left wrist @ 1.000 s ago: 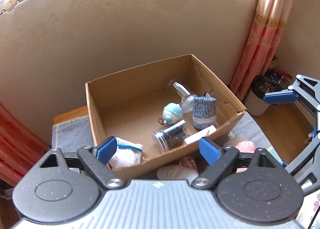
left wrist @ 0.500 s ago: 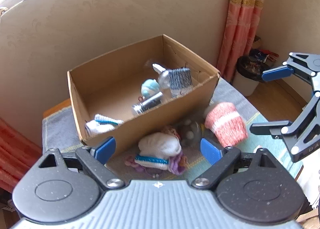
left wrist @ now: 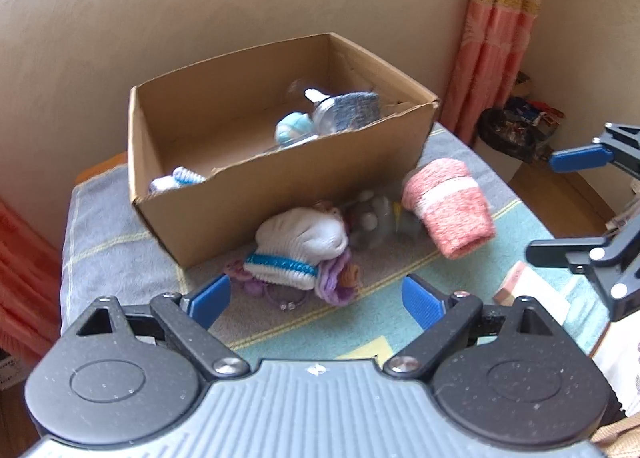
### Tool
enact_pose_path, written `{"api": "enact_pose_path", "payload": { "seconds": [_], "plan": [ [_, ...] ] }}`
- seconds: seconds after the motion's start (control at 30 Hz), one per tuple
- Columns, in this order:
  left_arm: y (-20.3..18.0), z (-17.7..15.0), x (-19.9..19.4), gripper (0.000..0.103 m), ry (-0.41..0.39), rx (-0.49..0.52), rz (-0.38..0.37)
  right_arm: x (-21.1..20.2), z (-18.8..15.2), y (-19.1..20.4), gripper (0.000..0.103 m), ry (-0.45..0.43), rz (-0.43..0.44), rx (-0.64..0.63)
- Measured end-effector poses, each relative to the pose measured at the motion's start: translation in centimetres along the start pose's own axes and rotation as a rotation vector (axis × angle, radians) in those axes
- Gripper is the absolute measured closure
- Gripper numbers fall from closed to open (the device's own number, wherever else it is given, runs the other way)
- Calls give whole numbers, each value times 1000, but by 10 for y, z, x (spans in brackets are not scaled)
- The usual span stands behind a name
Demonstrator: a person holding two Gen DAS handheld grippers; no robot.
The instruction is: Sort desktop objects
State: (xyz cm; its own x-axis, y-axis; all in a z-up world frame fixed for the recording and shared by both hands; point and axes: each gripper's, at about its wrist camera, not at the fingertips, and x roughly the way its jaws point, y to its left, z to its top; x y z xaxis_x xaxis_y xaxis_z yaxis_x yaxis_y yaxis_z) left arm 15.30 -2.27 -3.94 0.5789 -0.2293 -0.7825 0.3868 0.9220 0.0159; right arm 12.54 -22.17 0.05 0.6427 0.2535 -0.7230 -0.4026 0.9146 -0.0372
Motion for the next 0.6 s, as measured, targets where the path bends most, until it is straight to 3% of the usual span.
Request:
{"api": "enact_pose_path", "payload": {
  "seconds": [0.1, 0.3, 0.6],
  "plan": [
    [1, -6, 3, 11, -3, -9, 18, 1, -6, 0, 0, -2, -4, 10],
    [-11, -18, 11, 11, 29, 5, -23, 8, -24, -2, 0, 39, -8, 49],
    [-56, -37, 30, 11, 72, 104, -142, 5, -49, -14, 0, 73, -33, 124]
  ]
}}
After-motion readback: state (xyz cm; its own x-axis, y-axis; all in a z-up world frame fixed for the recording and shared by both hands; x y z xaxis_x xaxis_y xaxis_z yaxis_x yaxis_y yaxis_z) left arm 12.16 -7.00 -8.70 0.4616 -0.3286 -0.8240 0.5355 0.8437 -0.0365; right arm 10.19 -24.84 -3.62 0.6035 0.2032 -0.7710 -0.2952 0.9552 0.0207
